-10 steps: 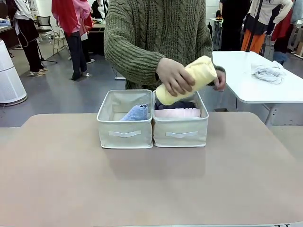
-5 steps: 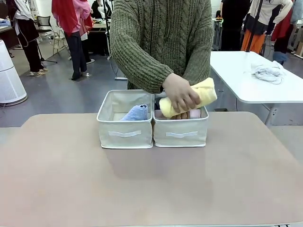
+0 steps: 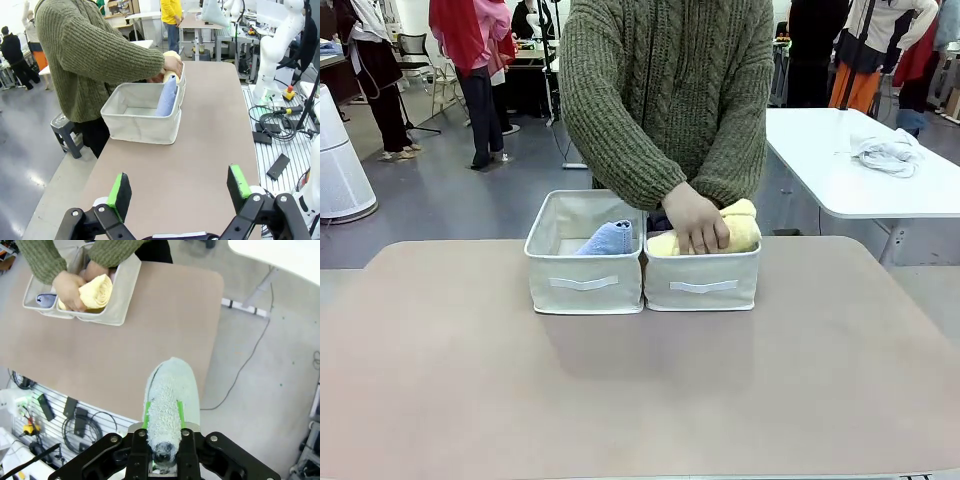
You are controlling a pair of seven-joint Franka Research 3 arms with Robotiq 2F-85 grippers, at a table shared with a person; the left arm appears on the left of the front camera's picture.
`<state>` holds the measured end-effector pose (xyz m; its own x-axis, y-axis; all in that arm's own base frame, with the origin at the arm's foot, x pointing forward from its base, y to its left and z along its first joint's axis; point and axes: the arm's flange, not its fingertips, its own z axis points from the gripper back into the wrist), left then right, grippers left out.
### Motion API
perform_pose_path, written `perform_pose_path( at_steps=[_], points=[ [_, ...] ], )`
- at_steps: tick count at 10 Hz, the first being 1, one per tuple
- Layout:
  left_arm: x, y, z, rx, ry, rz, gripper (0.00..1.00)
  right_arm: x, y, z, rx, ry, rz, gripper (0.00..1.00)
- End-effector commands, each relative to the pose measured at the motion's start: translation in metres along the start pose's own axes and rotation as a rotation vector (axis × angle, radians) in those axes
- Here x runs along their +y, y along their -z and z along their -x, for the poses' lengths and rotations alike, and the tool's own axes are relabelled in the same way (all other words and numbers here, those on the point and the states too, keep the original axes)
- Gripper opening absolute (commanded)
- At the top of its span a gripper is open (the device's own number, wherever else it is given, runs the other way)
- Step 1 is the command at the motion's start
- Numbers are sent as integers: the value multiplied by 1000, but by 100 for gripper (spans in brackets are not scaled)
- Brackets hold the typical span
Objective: Sort the towels based on their folding style.
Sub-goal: Pick up another triangle-folded towel from the table and place it in the left Fabric basket.
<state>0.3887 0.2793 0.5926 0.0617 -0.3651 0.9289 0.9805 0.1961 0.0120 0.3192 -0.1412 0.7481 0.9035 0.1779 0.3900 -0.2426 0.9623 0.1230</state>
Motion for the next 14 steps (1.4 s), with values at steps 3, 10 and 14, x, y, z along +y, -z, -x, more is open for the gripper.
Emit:
perform_pose_path(
  at_steps=[3,10,14],
  points=[
    [-2,0,-1,0,1,0,100,2,-2,1,9,3,7,0],
    [-2,0,-1,0,1,0,100,2,-2,1,9,3,7,0],
    [-2,0,-1,0,1,0,100,2,-2,1,9,3,7,0]
  ],
)
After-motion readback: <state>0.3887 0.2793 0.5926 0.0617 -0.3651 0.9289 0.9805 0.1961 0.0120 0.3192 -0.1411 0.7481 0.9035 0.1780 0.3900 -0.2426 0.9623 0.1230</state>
